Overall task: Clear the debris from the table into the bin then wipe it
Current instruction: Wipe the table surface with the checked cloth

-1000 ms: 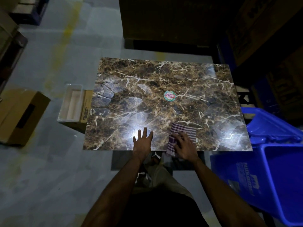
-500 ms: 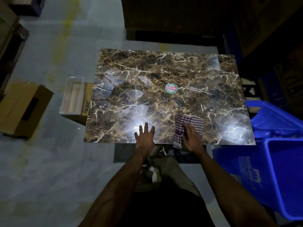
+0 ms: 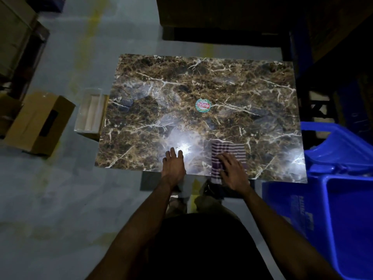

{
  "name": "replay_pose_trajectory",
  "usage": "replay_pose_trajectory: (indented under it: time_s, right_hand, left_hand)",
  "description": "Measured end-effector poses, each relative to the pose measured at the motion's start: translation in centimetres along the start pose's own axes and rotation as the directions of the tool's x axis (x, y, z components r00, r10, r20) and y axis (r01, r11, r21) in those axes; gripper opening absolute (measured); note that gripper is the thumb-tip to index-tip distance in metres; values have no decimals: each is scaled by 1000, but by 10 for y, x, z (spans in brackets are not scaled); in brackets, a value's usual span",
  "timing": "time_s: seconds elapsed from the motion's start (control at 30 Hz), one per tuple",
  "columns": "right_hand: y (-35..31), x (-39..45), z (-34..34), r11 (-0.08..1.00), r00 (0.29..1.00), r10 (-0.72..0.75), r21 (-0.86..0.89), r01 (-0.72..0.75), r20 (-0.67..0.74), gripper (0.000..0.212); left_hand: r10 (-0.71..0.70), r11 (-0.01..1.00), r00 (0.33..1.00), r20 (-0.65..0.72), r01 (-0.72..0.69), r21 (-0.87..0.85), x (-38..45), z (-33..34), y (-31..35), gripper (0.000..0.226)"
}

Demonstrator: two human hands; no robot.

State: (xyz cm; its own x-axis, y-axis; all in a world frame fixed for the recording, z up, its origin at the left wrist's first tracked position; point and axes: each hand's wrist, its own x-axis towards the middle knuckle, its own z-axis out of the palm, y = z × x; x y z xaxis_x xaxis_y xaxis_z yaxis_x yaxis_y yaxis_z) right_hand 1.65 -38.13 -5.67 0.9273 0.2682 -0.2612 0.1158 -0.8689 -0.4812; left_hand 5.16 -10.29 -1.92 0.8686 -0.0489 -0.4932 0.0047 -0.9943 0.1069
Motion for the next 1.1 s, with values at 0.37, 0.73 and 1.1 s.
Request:
replay_pose_trajectory:
  time_s: [0.37, 0.73, 1.1]
  right_hand:
    - [-5, 41, -7, 998, 997, -36, -52, 40, 65, 65]
    - [41, 41, -39, 988, 986, 157, 4, -157, -62, 61]
    - [12, 15, -20, 997, 994, 76, 23, -78, 82, 68]
  left_hand:
    - [-68, 997, 997, 32, 68, -27, -1, -5, 53, 65]
    - [63, 997, 997, 38, -62, -41, 7, -9, 51, 76]
    - [166, 985, 984, 60, -163, -46, 75, -35, 8, 89]
